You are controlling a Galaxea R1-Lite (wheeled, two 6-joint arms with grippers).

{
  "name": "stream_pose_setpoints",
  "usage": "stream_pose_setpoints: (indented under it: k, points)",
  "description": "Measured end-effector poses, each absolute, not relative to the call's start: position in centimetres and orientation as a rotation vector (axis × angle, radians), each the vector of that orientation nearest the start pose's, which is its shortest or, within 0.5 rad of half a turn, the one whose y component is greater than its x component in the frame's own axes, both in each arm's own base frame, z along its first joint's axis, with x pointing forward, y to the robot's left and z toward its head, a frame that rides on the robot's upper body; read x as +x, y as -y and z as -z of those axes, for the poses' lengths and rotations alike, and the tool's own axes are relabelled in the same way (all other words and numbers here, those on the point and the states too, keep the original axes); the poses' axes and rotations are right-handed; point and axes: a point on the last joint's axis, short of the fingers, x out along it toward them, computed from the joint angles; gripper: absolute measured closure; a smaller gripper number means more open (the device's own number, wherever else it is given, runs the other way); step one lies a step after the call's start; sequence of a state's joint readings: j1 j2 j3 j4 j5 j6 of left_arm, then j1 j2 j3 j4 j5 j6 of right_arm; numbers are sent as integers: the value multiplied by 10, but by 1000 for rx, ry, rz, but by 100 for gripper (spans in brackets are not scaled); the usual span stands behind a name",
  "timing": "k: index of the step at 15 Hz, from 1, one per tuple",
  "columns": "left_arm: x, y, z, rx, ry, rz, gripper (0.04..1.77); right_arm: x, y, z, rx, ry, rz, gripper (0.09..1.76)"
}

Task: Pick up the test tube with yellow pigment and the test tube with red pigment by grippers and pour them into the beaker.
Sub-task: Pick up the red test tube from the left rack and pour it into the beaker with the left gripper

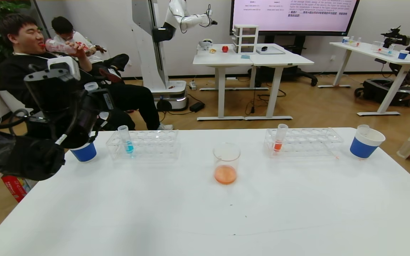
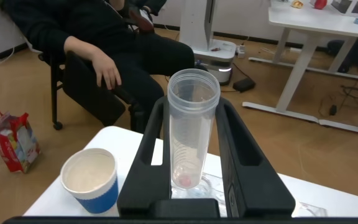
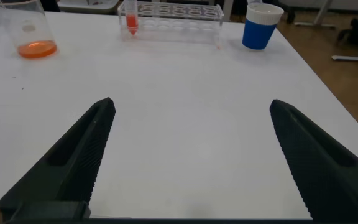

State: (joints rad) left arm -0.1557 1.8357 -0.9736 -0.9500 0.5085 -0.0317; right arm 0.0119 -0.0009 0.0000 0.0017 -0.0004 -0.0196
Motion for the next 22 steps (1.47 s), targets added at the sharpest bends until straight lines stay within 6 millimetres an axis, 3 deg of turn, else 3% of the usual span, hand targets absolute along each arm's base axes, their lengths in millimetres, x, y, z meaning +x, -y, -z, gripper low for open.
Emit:
stream_pose_setpoints:
  k: [4, 10, 22]
  points:
    - [354, -8, -210, -63, 82, -418, 135, -23, 0, -75, -20, -1, -11, 11]
    - [371, -39, -186, -106, 47, -502, 135, -23, 0, -75, -20, -1, -12, 11]
    - [388, -61, -125, -125, -17, -582, 135, -23, 0, -75, -20, -1, -11, 11]
